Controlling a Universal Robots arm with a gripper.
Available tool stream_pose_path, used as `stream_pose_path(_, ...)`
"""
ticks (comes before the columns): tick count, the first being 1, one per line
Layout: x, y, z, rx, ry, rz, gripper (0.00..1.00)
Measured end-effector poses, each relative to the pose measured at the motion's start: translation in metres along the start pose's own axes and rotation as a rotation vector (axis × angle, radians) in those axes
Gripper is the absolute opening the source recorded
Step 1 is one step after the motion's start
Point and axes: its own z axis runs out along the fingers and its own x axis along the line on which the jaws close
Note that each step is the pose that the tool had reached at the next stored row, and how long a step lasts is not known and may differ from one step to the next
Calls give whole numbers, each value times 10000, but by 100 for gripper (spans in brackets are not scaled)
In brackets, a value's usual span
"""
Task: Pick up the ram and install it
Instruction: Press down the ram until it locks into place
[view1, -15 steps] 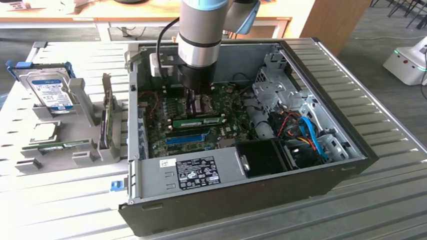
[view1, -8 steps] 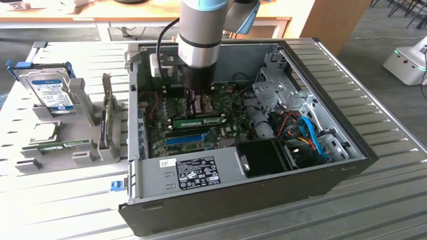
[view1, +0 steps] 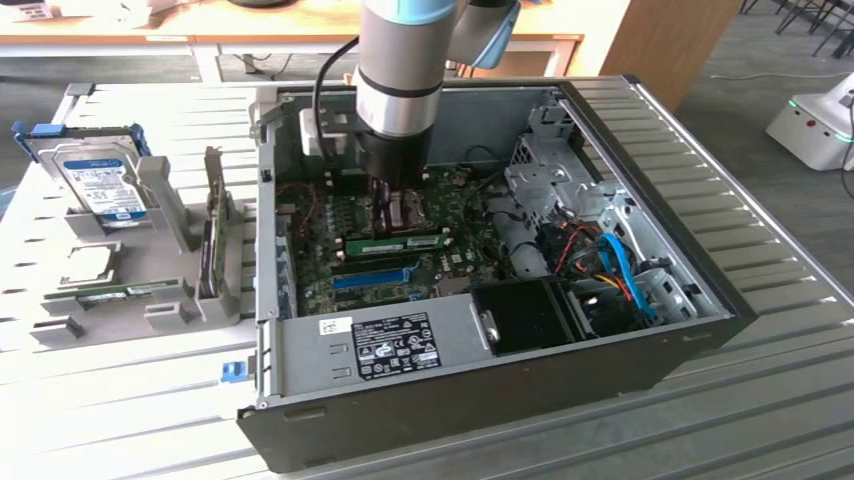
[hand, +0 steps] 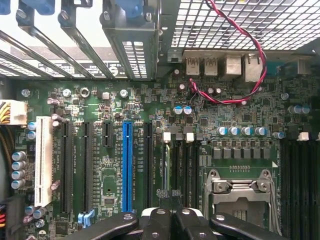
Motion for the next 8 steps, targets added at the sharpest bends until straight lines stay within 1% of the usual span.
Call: stream_pose_path(8,1,-1,22,0,0,0,11)
